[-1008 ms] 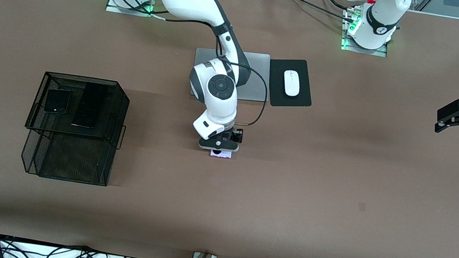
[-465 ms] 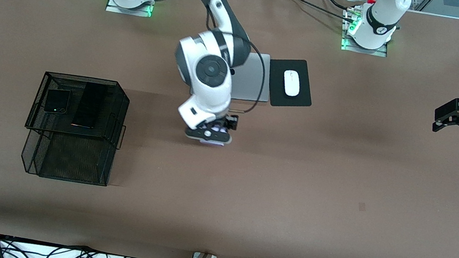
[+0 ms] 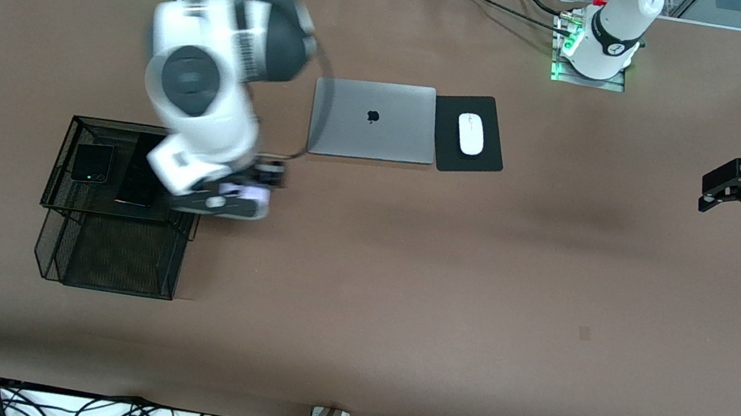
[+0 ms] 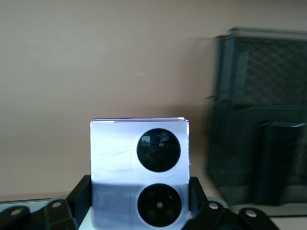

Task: Place phones with both arms
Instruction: 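Carry the white phone into the mesh basket and open the right gripper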

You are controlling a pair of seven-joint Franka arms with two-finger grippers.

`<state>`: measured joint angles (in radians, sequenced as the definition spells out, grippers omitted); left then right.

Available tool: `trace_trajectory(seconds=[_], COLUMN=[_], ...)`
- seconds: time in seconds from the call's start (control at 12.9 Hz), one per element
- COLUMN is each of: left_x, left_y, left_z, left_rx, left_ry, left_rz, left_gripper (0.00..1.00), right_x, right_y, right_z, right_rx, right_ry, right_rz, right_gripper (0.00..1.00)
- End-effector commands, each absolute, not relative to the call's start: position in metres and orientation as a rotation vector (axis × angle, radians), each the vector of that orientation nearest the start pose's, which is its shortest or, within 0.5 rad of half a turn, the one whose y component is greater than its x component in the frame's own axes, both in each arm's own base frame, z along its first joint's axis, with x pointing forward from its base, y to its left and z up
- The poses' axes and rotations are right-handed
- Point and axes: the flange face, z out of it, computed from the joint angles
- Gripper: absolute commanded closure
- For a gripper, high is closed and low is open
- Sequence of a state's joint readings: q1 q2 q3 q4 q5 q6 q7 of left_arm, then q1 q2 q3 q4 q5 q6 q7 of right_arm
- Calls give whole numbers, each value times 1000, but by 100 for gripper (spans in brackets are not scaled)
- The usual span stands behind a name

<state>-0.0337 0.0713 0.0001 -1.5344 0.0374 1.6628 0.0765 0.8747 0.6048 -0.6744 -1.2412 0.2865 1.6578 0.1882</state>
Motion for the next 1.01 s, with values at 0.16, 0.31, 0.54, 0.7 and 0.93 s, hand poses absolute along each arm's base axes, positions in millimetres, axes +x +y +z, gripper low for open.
trace_trajectory(seconds=[0.16, 0.31, 0.54, 0.7, 0.93], left_x=[577, 578, 578, 578, 581], left_y=[-27, -27, -27, -28, -32], left_z=[616, 617, 618, 618, 622], left_rx=[-3123, -3115, -3114, -3115, -3119], left_ry=[156, 158, 160, 161, 175], left_rz=[-12, -17, -19, -19, -38], left_gripper=[0, 0, 0, 0, 0], right_x=[696, 715, 734, 741, 743], right_y=[104, 56, 31, 24, 26], right_z=[453, 428, 377, 342, 298], right_rx=[-3167, -3187, -3180, -3169, -3156], right_ry=[-140, -155, -106, -63, -27], right_rz=[102, 39, 1, 6, 47], right_gripper=[100, 100, 100, 100, 100])
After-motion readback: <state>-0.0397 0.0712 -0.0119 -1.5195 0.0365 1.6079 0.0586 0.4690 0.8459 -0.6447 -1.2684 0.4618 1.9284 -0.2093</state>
